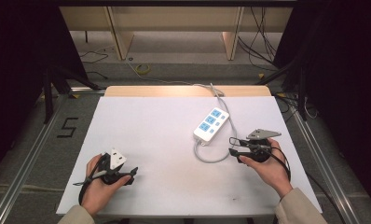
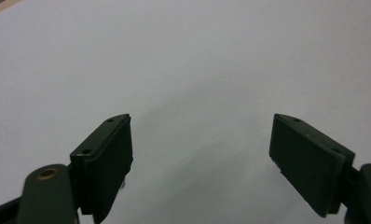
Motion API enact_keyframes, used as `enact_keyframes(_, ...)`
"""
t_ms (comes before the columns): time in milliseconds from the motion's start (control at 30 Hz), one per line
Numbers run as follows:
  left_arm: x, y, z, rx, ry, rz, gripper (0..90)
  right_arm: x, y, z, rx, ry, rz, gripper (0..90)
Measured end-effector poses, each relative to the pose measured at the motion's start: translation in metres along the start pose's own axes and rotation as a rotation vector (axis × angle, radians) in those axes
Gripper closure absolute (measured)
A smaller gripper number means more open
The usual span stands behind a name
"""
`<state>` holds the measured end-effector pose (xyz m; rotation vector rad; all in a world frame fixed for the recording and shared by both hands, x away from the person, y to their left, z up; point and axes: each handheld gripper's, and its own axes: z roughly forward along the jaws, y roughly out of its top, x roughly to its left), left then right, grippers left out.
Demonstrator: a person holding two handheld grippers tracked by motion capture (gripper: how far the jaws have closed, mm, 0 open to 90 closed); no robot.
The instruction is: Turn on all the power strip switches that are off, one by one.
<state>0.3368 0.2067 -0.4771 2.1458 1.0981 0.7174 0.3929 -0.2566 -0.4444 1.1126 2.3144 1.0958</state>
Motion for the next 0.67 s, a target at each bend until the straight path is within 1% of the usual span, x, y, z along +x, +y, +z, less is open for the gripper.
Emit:
enact_keyframes(100,0.000,0.000,0.000,0.002,0.000,0.002,21.3,0.004,-0.007,-0.003,-0.008,0.004,-0.002,40.4)
enact_keyframes(267,0.000,0.000,-0.001,-0.003,0.003,0.001,21.3,0.009,-0.019,-0.009,-0.037,0.007,-0.003,39.5)
enact_keyframes(400,0.000,0.000,0.000,0.003,0.001,0.003,21.3,0.011,-0.028,-0.014,-0.061,0.003,0.009,39.2)
enact_keyframes(667,0.002,-0.001,0.001,0.006,0.001,-0.002,21.2,0.015,-0.032,-0.016,-0.074,0.009,0.013,38.1)
